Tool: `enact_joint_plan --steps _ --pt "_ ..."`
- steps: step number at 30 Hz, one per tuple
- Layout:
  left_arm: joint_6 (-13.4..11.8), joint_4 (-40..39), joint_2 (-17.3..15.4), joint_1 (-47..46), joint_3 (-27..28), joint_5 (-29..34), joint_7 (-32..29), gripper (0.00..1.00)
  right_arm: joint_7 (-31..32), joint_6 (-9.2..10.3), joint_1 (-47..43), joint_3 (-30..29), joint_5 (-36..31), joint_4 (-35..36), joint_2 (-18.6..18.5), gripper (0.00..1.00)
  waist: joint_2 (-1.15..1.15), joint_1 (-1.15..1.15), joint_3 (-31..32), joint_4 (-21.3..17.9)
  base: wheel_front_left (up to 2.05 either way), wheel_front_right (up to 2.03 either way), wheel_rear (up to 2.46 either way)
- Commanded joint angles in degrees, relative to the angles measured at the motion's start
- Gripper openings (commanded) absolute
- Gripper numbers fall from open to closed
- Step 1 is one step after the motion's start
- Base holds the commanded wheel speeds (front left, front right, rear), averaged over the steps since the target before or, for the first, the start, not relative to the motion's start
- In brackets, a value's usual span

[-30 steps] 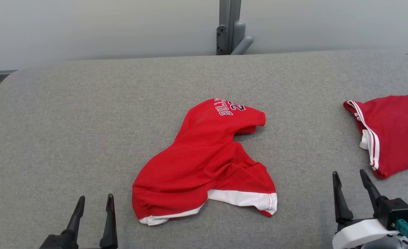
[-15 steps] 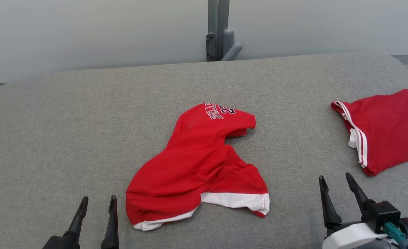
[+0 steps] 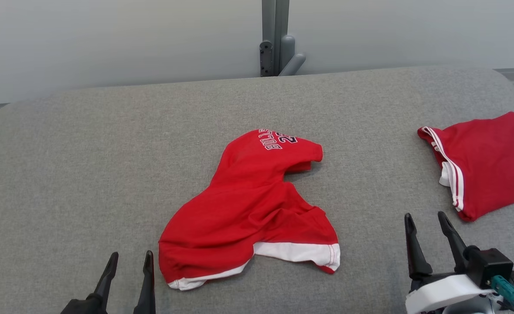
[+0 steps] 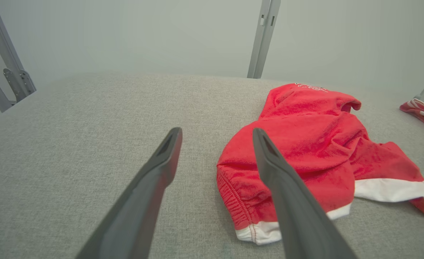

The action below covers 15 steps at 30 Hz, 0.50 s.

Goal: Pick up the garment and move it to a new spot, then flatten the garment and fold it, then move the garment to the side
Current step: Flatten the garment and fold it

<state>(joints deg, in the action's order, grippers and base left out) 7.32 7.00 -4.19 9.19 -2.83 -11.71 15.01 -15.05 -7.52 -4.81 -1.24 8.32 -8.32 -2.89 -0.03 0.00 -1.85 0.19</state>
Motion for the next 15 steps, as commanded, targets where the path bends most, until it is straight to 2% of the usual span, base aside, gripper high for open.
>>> enact_joint_plan --steps 1,5,10,15 --pt "0.2 0.3 0.1 0.5 0.0 -0.9 0.2 1.0 -0.2 0.05 1.3 0.7 -0.1 0.9 0.0 1.0 0.03 0.0 -0.1 0.0 0.0 0.0 0.0" --pt "0.2 2.9 -2.1 0.7 -2.4 -3.8 -0.7 1.0 -0.1 0.05 1.1 5.7 1.9 -1.6 0.0 1.0 0.03 0.0 -0.4 0.4 0.0 0.0 0.0" --pt "0.2 3.2 -5.4 -0.3 -7.3 -7.9 -9.9 1.0 7.3 0.06 4.0 13.8 2.5 -6.0 -1.6 1.0 0.03 0.0 -2.2 1.3 0.0 0.0 0.0" --pt "0.2 3.7 -6.3 -1.9 -10.3 -10.8 -14.4 1.0 10.8 0.06 5.8 18.4 4.0 -7.7 -3.2 1.0 0.03 0.0 -4.3 2.0 0.0 0.0 0.0"
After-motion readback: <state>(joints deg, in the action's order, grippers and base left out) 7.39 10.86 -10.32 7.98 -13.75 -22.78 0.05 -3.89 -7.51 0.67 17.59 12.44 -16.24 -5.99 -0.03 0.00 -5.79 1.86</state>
